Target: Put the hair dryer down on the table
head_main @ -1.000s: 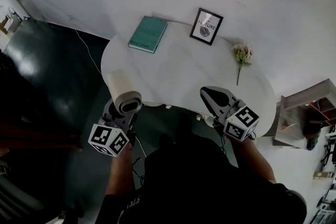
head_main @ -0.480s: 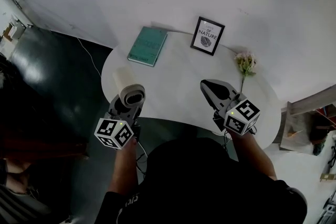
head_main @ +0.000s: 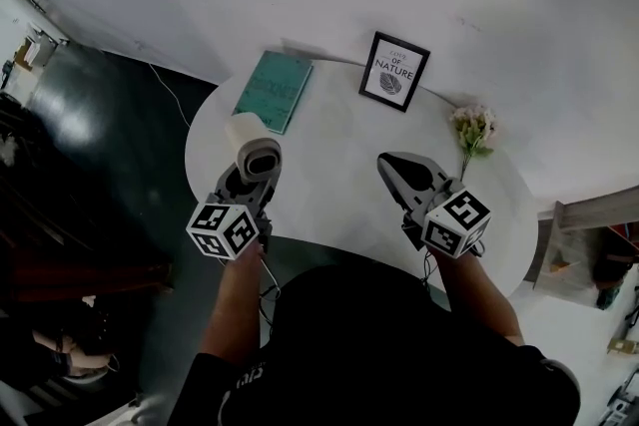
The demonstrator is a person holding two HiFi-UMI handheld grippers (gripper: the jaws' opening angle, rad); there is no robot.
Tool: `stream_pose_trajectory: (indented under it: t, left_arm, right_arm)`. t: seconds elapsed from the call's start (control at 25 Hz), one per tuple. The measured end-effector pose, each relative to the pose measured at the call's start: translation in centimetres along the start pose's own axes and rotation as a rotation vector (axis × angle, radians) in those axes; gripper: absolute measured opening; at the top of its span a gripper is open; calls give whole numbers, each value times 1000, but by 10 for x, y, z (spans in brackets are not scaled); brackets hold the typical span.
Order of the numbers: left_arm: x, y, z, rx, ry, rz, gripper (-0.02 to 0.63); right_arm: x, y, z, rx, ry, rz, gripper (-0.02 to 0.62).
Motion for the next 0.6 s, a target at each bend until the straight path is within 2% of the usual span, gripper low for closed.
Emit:
stream_pose_trajectory:
  t: [0.2,0.32,0.48,0.6]
  left_arm:
    - [1,-35,-17,76,50,18,221]
    - [4,-57,-30,146,35,22,221]
    - [9,-88,-51,230,26,-19,221]
    - [15,-110,-63,299,-13,-58,221]
  right_arm:
    - [-23,-8,-5,44,-28,52,6]
    - [-29,-14,-6,75,-10,64,5]
    - [-42,-20,-8,93,-17,23,5]
    - [-47,-25,-10,105,-38,-7,5]
Point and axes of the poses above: the fingertips, and each gripper's own axes: y backward along the fingers, x to its left, z out of its top, the point moved 9 cm from there along y, backward along the fingers, and after that the axes turned 2 degrees about z, right-handed, at the moved point
